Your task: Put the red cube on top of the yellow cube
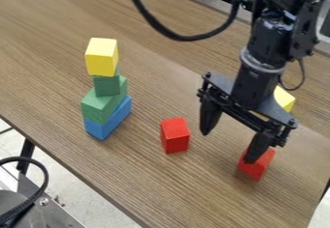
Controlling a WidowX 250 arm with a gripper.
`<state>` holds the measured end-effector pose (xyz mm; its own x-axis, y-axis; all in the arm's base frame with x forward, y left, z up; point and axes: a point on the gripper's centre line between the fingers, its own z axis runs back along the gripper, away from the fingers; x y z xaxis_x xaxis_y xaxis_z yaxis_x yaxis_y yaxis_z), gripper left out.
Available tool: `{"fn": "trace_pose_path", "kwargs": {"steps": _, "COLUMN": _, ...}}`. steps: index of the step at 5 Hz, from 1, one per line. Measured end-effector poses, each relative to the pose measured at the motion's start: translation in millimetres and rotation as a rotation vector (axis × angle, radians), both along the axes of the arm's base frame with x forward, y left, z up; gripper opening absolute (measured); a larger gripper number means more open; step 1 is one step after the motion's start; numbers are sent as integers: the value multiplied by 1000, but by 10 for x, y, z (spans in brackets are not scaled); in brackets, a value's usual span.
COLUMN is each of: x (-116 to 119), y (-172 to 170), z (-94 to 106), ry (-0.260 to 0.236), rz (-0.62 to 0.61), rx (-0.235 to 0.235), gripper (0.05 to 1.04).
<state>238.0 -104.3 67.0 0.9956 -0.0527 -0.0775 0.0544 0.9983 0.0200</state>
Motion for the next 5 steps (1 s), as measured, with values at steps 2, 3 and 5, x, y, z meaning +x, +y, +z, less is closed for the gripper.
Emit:
{"fn": "trace_pose_path", "kwargs": {"steps": 2, "x": 80, "y": -195, "z": 47, "ry": 13, "rz": 8, "rx": -89, "gripper": 999}}
{"fn": "trace_pose_path", "kwargs": {"steps": 3, "x": 214, "y": -282, "z": -59, "ry": 29, "rz": 54, "rx": -100, "gripper": 999}}
{"fn": "trace_pose_path", "kwargs": {"steps": 5, "x": 357, "y": -378, "z": -281, "ry": 68, "rz": 85, "rx": -97, "gripper": 999}}
